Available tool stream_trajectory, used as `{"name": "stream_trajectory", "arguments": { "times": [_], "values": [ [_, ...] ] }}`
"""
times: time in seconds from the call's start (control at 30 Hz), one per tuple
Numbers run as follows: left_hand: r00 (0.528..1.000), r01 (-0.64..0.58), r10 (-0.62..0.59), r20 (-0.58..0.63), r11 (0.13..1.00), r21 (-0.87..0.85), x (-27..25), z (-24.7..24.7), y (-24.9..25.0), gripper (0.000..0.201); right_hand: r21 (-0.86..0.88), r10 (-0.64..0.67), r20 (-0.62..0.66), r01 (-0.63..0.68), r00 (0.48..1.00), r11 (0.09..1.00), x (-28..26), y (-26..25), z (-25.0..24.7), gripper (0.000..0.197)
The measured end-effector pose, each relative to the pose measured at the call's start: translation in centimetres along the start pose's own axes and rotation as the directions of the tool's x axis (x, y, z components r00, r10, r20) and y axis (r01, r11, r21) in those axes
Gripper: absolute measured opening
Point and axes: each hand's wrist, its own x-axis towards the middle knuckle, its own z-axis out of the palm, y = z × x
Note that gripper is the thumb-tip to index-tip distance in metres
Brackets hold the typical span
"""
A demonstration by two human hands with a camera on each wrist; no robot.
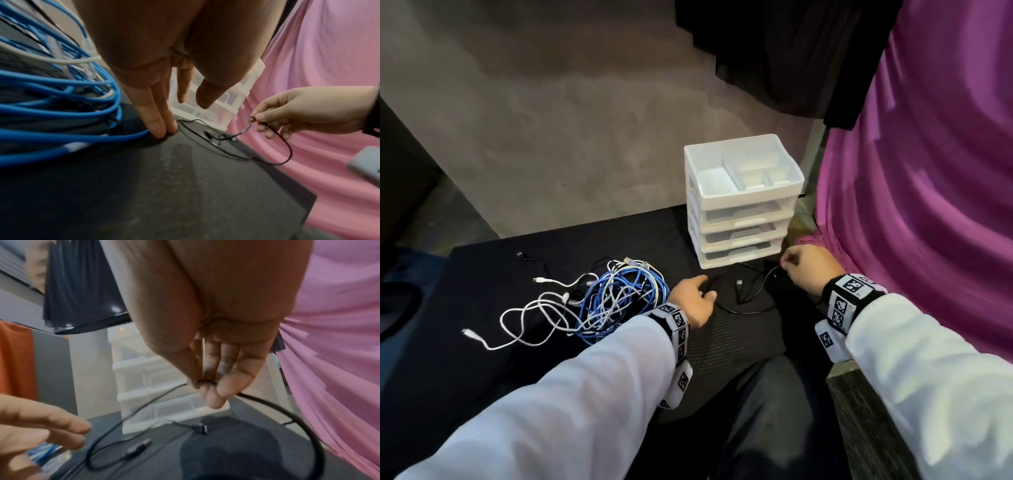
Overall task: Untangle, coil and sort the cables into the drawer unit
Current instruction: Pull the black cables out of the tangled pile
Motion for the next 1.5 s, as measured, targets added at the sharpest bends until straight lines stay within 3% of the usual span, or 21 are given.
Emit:
{"name": "stream_trajectory", "arguments": {
  "times": [0.07,0.17,0.23,0.3,0.4,0.47,0.6,0.7,0.8,0.9,1.07,1.2,1.27,1.37,1.43,1.5],
  "values": [
    [0.999,-0.045,0.046,-0.029,0.998,0.04,-0.5,-0.2,-1.2,0.049,0.072,0.061,-0.063,-0.056,0.996,0.996,0.3,0.7,0.9,0.014],
    [0.997,-0.07,0.074,-0.025,0.989,0.131,-0.9,-0.9,-2.7,0.039,0.406,0.147,-0.158,-0.072,0.976,0.911,0.9,0.4,1.5,0.019],
    [0.999,-0.051,0.051,0.005,0.978,0.2,-0.9,-1.5,-3.7,0.032,0.608,0.154,-0.133,-0.043,0.979,0.793,1.1,-0.3,1.7,0.018],
    [0.998,-0.054,0.046,0.037,0.965,0.256,-1.2,-2.2,-4.4,0.027,0.679,0.106,-0.042,-0.049,0.993,0.732,1.3,-1.1,2.2,0.019],
    [0.994,-0.101,0.084,0.072,0.952,0.29,-1.9,-3.1,-5.1,0.028,0.633,0.029,0.081,-0.074,0.996,0.771,1.3,-1.2,3.2,0.015],
    [0.981,-0.186,0.17,0.088,0.955,0.23,-2.7,-3.5,-5.1,0.026,0.536,-0.002,0.131,-0.069,0.991,0.841,1.1,-1.2,3.6,0.021],
    [0.949,-0.316,0.316,0.002,0.946,0.076,-4.9,-5.0,-5.2,0.019,0.344,-0.028,0.075,0.0,0.997,0.939,0.1,-2.0,3.0,0.025],
    [0.955,-0.287,0.282,-0.094,0.957,-0.046,-6.3,-6.8,-6.5,0.013,0.287,-0.07,0.187,0.014,0.98,0.958,-0.8,-2.1,2.1,0.025],
    [0.962,-0.247,0.222,-0.158,0.955,-0.166,-7.6,-9.1,-8.1,0.013,0.158,-0.111,0.387,0.053,0.915,0.986,-1.9,-1.2,2.0,0.022],
    [0.963,-0.199,0.154,-0.221,0.96,-0.199,-9.0,-11.7,-9.3,0.012,0.075,-0.12,0.327,0.1,0.938,0.992,-2.9,-0.4,2.5,0.037],
    [0.912,-0.092,0.079,-0.403,0.996,-0.012,-9.5,-15.7,-13.1,0.013,0.112,-0.112,0.367,0.075,0.923,0.991,-4.9,-2.0,2.4,0.039],
    [0.848,0.012,0.058,-0.526,0.992,0.129,-9.4,-17.5,-15.8,0.009,0.114,-0.195,0.294,0.168,0.936,0.979,-5.4,-6.6,2.6,0.025],
    [0.864,0.128,0.007,-0.503,0.964,0.232,-9.1,-17.3,-17.4,0.024,0.155,-0.279,0.264,0.245,0.923,0.957,-5.2,-10.2,3.5,0.022],
    [0.944,0.175,-0.074,-0.323,0.938,0.299,-8.8,-15.5,-19.0,0.054,0.186,-0.436,0.236,0.4,0.868,0.897,-5.2,-16.9,5.5,0.029],
    [0.942,0.199,-0.083,-0.326,0.918,0.343,-8.6,-14.9,-19.3,0.051,0.158,-0.536,0.231,0.513,0.812,0.844,-5.5,-21.1,7.3,0.041],
    [0.915,0.218,-0.077,-0.396,0.921,0.324,-8.1,-15.6,-18.9,0.036,0.163,-0.555,0.255,0.53,0.792,0.832,-5.7,-24.3,9.3,0.05]
  ]
}}
